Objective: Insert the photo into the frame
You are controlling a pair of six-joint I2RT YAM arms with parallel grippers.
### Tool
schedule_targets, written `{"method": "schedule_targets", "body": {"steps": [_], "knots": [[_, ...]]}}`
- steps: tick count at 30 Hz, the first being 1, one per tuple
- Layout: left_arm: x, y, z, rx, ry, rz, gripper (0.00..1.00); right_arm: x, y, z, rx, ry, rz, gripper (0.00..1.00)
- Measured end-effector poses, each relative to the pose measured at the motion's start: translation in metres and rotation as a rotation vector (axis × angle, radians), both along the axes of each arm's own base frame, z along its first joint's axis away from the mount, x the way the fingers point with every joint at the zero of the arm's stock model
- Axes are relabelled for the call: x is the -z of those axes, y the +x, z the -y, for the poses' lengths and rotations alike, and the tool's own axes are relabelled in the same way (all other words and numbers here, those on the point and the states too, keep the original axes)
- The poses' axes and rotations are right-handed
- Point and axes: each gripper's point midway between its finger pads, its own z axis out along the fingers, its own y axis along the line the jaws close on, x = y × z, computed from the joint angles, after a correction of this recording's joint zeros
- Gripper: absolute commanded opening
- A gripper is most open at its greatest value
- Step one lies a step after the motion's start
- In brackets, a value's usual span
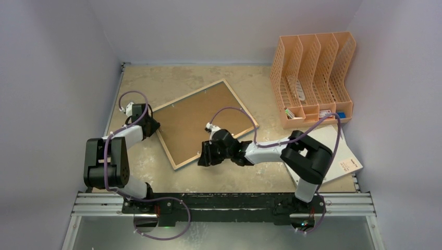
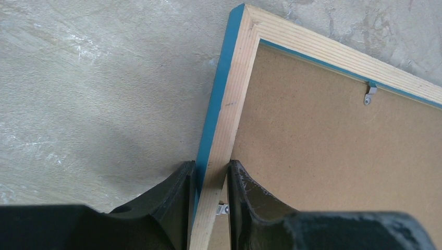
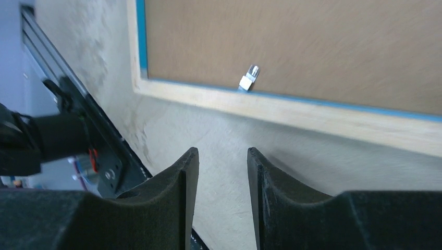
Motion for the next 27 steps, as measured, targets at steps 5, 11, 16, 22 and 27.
{"method": "schedule_targets", "body": {"steps": [5,11,16,22,27], "knots": [[0.000,0.000,0.001,0.009,0.002,-0.003,0.27,0.020,-0.040,-0.022,-0.093,-0.036,-0.034,0.35],[0.000,0.000,0.001,0.019,0.002,-0.004,0.27,0.023,-0.064,-0.055,-0.144,-0.044,-0.019,0.34],[0.001,-0.001,0.001,0.018,0.000,-0.002,0.23,0.023,-0.051,-0.070,-0.080,-0.048,0.018,0.35],[0.001,-0.002,0.002,0.018,-0.002,0.006,0.20,0.023,-0.035,-0.073,0.009,-0.053,0.040,0.37],[0.001,-0.006,0.003,0.016,-0.006,0.006,0.17,0.023,-0.031,-0.073,0.038,-0.054,0.041,0.37]]}}
